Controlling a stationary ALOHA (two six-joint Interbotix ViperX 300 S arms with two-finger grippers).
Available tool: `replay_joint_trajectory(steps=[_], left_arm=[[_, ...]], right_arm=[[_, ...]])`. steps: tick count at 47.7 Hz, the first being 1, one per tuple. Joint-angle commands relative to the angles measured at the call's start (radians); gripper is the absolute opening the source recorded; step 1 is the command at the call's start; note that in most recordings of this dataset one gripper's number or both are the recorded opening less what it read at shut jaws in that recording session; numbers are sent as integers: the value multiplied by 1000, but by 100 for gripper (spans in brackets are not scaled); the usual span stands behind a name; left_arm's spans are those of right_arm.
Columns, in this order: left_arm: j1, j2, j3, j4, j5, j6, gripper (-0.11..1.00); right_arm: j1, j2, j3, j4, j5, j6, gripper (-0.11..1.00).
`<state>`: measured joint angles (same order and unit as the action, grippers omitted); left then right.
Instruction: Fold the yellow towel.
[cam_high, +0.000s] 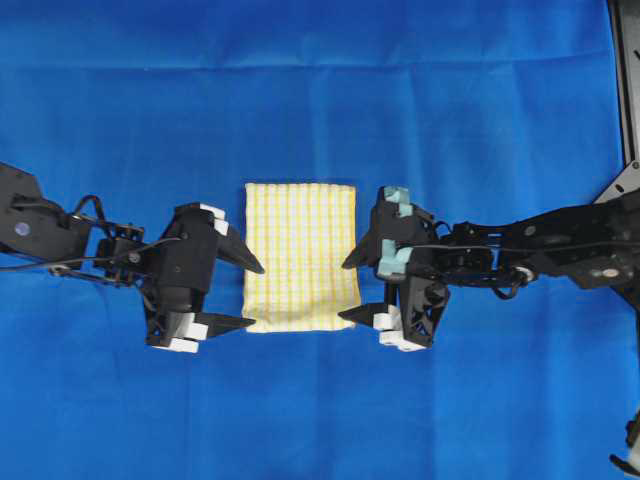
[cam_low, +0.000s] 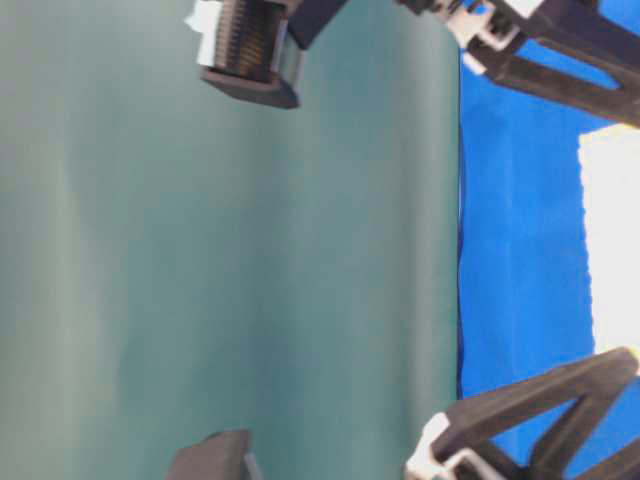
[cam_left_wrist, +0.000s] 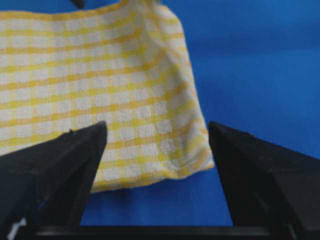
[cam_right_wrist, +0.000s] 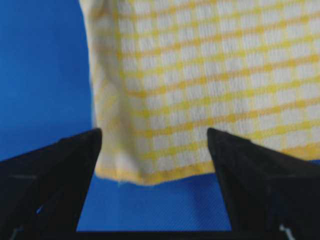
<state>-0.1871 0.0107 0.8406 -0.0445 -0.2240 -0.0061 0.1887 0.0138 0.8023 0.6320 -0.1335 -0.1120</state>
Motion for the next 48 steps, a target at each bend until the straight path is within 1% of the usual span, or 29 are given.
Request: replay_joint_trajectory(steps=[1, 4, 7, 11, 15, 22, 29, 34, 38, 48], left_arm=[[-2, -74, 0, -2, 37, 5, 77], [0, -120, 12, -2, 74, 3, 74], [2, -164, 28, -2, 98, 3, 72], [8, -227, 58, -2, 112, 5, 69], [20, -299, 100, -2, 115, 2, 68], [40, -445, 196, -2, 104, -2, 68], [58, -588, 284, -2, 75, -3, 68], [69, -698, 342, -2, 66, 2, 68], [78, -773, 383, -2, 63, 2, 67], [95, -916, 469, -2, 64, 2, 67]], right_arm=[[3, -83, 11, -3, -3, -5, 82], [2, -132, 34, -5, -6, -8, 76], [0, -187, 58, -8, -8, -11, 73], [-8, -262, 98, -23, -8, -15, 75], [-18, -351, 149, -38, -9, -28, 75], [-40, -492, 232, -41, -9, -52, 75], [-46, -635, 296, -51, 0, -101, 75], [-49, -718, 341, -51, 5, -140, 74], [-55, -785, 387, -51, 2, -158, 74], [-57, -900, 485, -52, -25, -164, 74]])
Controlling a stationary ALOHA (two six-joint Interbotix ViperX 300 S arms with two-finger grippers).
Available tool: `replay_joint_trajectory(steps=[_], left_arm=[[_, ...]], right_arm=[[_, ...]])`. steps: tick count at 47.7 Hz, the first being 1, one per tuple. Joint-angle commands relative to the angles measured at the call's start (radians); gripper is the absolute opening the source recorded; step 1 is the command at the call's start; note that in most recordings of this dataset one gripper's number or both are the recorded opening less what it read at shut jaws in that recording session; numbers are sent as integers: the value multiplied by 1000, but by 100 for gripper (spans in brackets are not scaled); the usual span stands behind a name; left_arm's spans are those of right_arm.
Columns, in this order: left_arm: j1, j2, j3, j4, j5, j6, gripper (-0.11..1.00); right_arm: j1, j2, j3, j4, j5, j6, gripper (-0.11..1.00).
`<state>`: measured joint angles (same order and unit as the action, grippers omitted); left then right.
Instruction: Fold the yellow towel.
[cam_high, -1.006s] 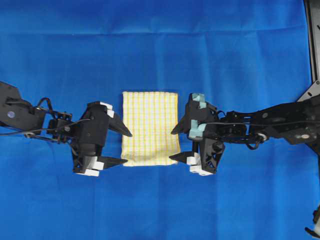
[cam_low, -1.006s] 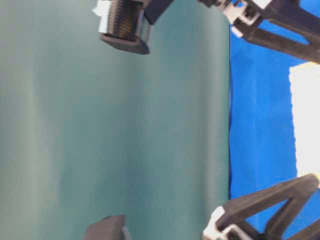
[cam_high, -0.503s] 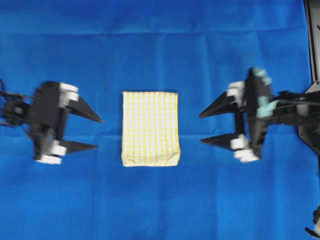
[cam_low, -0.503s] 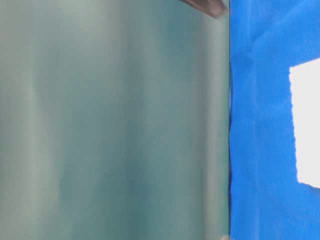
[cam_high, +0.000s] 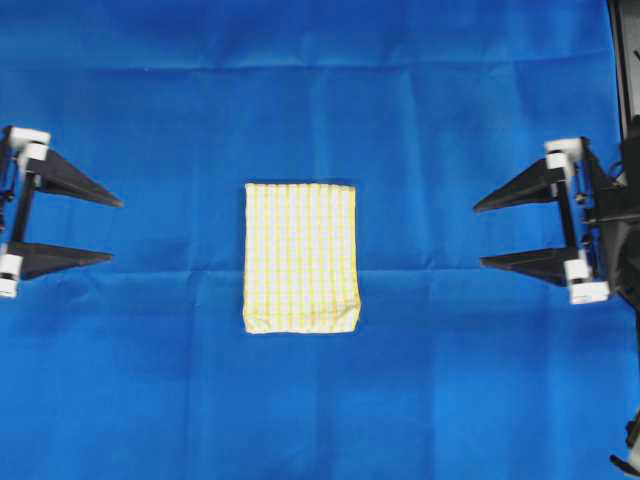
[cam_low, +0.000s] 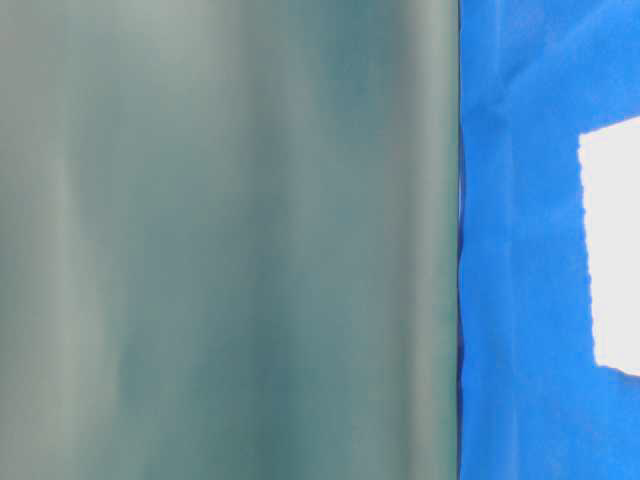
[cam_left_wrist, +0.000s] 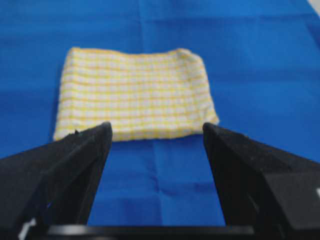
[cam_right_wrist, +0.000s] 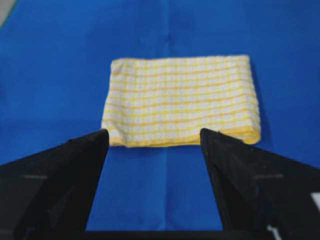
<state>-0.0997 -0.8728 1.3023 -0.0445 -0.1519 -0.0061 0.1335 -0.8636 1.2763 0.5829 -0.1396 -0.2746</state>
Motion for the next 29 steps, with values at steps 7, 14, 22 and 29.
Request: replay_joint_trajectory(steps=[7, 14, 22, 29], left_arm=[[28, -86, 57, -2, -6, 2, 67], [41, -120, 97, -2, -12, 0, 67], [41, -137, 121, -2, -15, 0, 67], [41, -146, 155, -2, -55, -3, 66]], right_arm=[[0, -77, 61, -2, -28, -3, 74], [-2, -101, 97, -2, -43, -3, 74], [-2, -104, 123, 0, -67, -3, 74], [-2, -100, 130, 2, -81, -3, 74]])
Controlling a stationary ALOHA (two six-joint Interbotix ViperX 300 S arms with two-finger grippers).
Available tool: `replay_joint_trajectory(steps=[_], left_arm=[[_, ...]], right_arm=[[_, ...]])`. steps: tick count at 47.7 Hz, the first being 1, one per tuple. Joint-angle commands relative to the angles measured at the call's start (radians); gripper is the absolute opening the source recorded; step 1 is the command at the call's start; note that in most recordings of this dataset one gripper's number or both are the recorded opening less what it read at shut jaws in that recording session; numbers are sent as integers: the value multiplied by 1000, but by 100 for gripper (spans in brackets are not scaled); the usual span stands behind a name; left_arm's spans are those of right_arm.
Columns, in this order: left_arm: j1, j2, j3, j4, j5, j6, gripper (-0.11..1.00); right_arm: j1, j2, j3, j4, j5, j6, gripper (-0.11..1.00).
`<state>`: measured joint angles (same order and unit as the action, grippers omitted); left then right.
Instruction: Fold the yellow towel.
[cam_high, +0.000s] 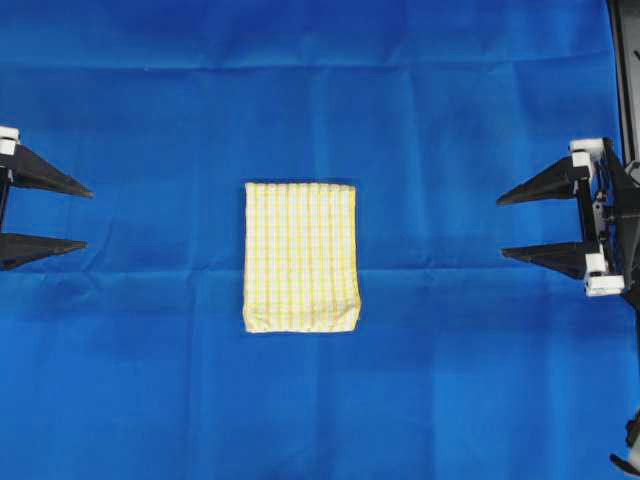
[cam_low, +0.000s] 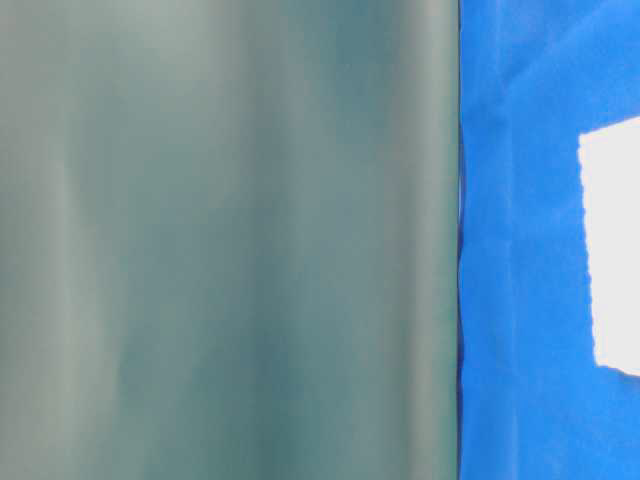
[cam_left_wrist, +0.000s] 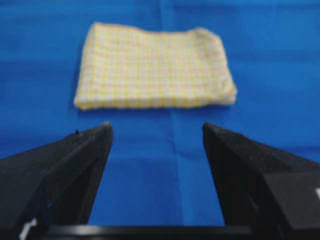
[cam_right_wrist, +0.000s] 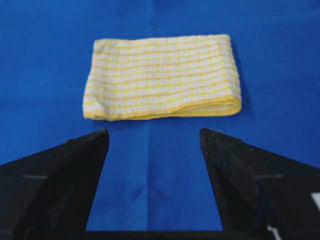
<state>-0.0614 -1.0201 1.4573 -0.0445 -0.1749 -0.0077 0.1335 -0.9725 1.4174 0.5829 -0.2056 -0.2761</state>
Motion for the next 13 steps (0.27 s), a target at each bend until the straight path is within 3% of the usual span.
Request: replay_joint_trajectory(steps=[1, 13], left_arm=[[3, 0, 3, -2, -37, -2, 66], [3, -5, 6, -2, -41, -3, 66]], right_arm=[[-2, 9, -11, 2, -15, -2, 74], [0, 8, -11, 3, -11, 0, 74]])
